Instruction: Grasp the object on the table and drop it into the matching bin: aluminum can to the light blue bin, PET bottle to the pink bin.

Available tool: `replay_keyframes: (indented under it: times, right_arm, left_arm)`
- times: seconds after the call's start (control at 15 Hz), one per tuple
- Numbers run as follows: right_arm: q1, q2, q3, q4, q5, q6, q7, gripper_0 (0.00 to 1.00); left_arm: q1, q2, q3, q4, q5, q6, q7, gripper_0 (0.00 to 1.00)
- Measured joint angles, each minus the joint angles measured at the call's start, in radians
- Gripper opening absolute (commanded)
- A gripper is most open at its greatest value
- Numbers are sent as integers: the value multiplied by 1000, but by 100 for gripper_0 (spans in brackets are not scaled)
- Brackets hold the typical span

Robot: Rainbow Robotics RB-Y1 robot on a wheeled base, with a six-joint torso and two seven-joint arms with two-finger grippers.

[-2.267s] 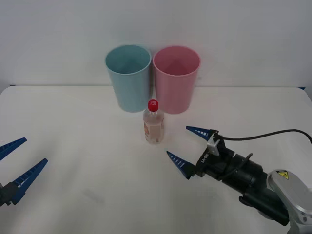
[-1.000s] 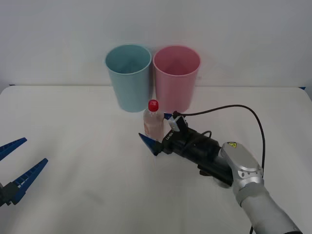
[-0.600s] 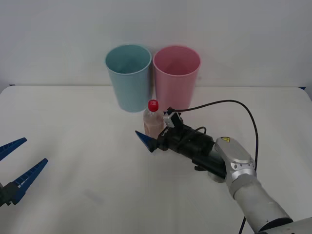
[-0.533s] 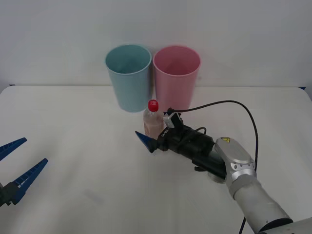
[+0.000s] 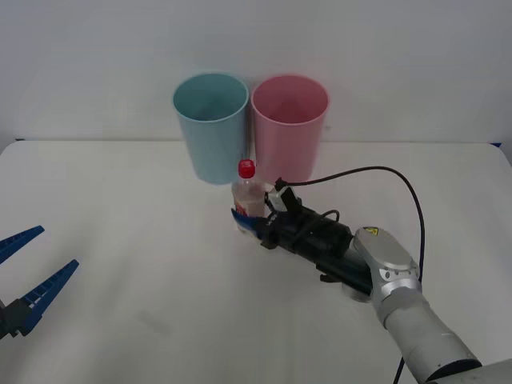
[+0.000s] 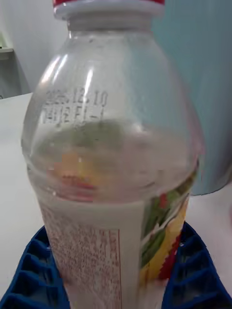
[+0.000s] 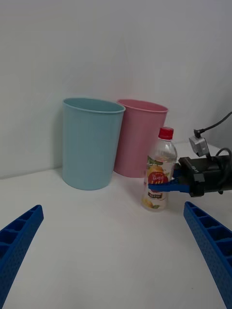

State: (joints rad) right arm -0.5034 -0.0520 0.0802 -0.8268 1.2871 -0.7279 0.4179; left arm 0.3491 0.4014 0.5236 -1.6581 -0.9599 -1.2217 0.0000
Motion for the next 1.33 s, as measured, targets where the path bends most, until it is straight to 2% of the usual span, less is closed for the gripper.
replay_keyframes:
  times: [0.4, 0.53, 0.8, 1.33]
  right_arm:
    - [31, -6, -10, -41, -5, -45, 0, 0]
    - [121, -27, 23, -189, -7, -32, -30, 0]
    - [284, -97, 133, -509, -8, 41, -189, 0]
    - [413, -284, 162, -916, 4, 54, -507, 0]
  left_arm:
    - [0, 0, 0, 0, 0, 0, 0, 100]
    - [0, 0, 0, 0, 0, 0, 0, 100]
    - [0, 0, 0, 0, 0, 0, 0, 100]
    - [0, 0, 0, 0, 0, 0, 0, 100]
